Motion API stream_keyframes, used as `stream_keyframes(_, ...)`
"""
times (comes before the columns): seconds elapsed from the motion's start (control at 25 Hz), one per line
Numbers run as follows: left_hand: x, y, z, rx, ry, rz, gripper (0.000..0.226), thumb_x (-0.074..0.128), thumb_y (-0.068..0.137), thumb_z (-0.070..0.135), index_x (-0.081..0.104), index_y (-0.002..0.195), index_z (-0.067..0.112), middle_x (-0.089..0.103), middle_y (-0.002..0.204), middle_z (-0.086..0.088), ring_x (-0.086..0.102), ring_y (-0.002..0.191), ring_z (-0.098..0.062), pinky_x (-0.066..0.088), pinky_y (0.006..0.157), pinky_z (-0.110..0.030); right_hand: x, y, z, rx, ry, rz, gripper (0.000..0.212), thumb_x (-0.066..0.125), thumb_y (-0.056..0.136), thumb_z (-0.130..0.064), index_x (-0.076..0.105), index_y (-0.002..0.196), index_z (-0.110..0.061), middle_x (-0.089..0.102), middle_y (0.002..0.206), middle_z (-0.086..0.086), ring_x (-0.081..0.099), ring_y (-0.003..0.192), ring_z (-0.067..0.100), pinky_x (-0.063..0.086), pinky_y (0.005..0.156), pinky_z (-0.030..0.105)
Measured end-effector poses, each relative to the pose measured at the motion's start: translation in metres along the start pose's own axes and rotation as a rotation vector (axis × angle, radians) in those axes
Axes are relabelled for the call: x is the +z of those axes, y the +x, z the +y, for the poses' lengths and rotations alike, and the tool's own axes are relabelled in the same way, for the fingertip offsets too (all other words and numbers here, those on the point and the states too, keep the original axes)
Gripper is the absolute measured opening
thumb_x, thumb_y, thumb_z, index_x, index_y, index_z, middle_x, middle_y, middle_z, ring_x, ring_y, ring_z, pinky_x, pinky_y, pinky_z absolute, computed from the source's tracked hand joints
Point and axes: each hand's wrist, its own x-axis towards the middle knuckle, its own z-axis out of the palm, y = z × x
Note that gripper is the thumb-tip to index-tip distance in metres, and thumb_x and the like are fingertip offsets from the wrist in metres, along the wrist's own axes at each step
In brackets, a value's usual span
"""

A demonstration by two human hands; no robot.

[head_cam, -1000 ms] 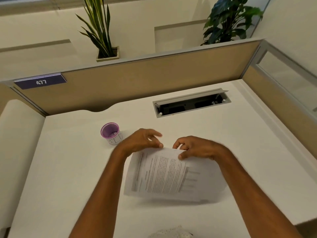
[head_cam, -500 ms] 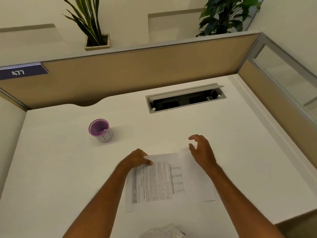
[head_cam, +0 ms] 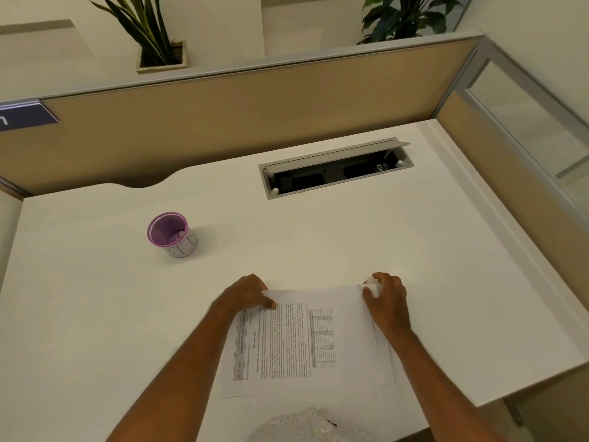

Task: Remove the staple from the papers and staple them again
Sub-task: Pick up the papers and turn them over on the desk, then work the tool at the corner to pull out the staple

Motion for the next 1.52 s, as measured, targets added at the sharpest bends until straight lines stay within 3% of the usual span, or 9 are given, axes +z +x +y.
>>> stream_keyframes(0.2, 0.003, -0.005, 0.002, -0.006, 0.031, -0.018, 0.029, 0.084, 0.081, 0.040, 0.076, 0.090, 0.013, 0.076, 0.084, -0.001, 0.073, 0.075, -0.018, 0.055, 0.068, -0.027, 0.001, 0.008, -0.018, 0.060, -0.117, 0.006, 0.032, 0.062, 0.094, -0.043, 0.064, 0.107, -0.014, 0.060, 0.108, 0.004, 0.058, 0.110, 0.028, 0.046, 0.078, 0.034)
stream_keyframes(0.36, 0.004, -0.005, 0.001, -0.021, 0.029, -0.006, 0.029, 0.084, 0.080, 0.042, 0.076, 0.087, 0.016, 0.080, 0.093, -0.007, 0.078, 0.084, -0.025, 0.060, 0.077, -0.034, 0.007, 0.018, -0.023, 0.172, -0.139, -0.031, 0.015, 0.066, 0.083, -0.032, 0.064, 0.086, -0.017, 0.065, 0.093, 0.000, 0.062, 0.093, 0.028, 0.048, 0.068, 0.033)
stream_keyframes(0.52, 0.002, -0.004, 0.003, -0.014, 0.005, -0.005, 0.025, 0.086, 0.078, 0.044, 0.073, 0.077, 0.023, 0.080, 0.088, -0.005, 0.078, 0.081, -0.023, 0.060, 0.076, -0.033, 0.003, 0.023, -0.034, 0.060, 0.000, 0.057, 0.011, 0.056, 0.097, -0.021, 0.059, 0.088, -0.014, 0.067, 0.096, 0.001, 0.062, 0.077, 0.015, 0.042, 0.058, 0.025)
stream_keyframes(0.72, 0.004, 0.001, 0.009, 0.004, -0.041, 0.006, 0.029, 0.086, 0.079, 0.041, 0.077, 0.085, 0.014, 0.080, 0.090, -0.007, 0.074, 0.075, -0.019, 0.059, 0.078, -0.033, -0.010, 0.026, -0.063, -0.158, 0.280, 0.146, 0.010, 0.050, 0.102, -0.032, 0.056, 0.098, -0.026, 0.069, 0.095, -0.005, 0.069, 0.094, 0.019, 0.056, 0.077, 0.040)
stream_keyframes(0.8, 0.005, 0.003, 0.012, 0.026, -0.073, 0.016, 0.029, 0.085, 0.080, 0.041, 0.078, 0.087, 0.014, 0.080, 0.090, -0.006, 0.075, 0.073, -0.017, 0.059, 0.075, -0.031, -0.017, 0.020, -0.081, -0.186, 0.437, 0.186, 0.010, 0.052, 0.103, -0.029, 0.060, 0.102, -0.023, 0.071, 0.102, -0.004, 0.063, 0.095, 0.013, 0.051, 0.076, 0.027)
stream_keyframes(0.92, 0.006, 0.005, 0.019, 0.058, -0.163, 0.036, 0.022, 0.085, 0.081, 0.039, 0.076, 0.078, 0.020, 0.079, 0.083, 0.000, 0.074, 0.071, -0.013, 0.058, 0.069, -0.026, -0.024, 0.005, -0.107, -0.023, 0.998, -0.076, 0.009, 0.048, 0.107, -0.019, 0.056, 0.106, -0.016, 0.076, 0.113, 0.005, 0.067, 0.077, 0.017, 0.049, 0.061, 0.024)
stream_keyframes(1.12, 0.013, 0.006, 0.031, 0.089, -0.285, 0.117, 0.012, 0.076, 0.090, 0.027, 0.076, 0.079, 0.024, 0.078, 0.087, 0.003, 0.070, 0.078, -0.009, 0.054, 0.074, -0.024, -0.014, -0.010, -0.098, 0.208, 1.389, -0.380, 0.018, 0.045, 0.107, -0.022, 0.059, 0.100, -0.014, 0.074, 0.113, 0.012, 0.072, 0.084, 0.032, 0.061, 0.076, 0.038)
stream_keyframes(1.36, 0.024, 0.010, 0.032, 0.079, -0.353, 0.120, 0.009, 0.075, 0.091, 0.025, 0.080, 0.086, 0.019, 0.081, 0.100, -0.003, 0.074, 0.088, -0.014, 0.058, 0.086, -0.032, 0.005, -0.016, -0.078, 0.100, 1.040, -0.365, 0.021, 0.063, 0.096, -0.004, 0.049, 0.087, -0.016, 0.060, 0.077, 0.005, 0.053, 0.068, 0.021, 0.049, 0.060, 0.028)
stream_keyframes(1.52, 0.026, 0.013, 0.030, 0.070, -0.378, 0.122, 0.013, 0.075, 0.091, 0.025, 0.081, 0.092, 0.013, 0.081, 0.101, -0.004, 0.076, 0.096, -0.021, 0.059, 0.090, -0.036, 0.007, -0.019, -0.074, 0.071, 1.029, -0.427, 0.020, 0.060, 0.097, 0.001, 0.052, 0.104, -0.016, 0.063, 0.109, 0.007, 0.057, 0.071, 0.017, 0.053, 0.066, 0.028)
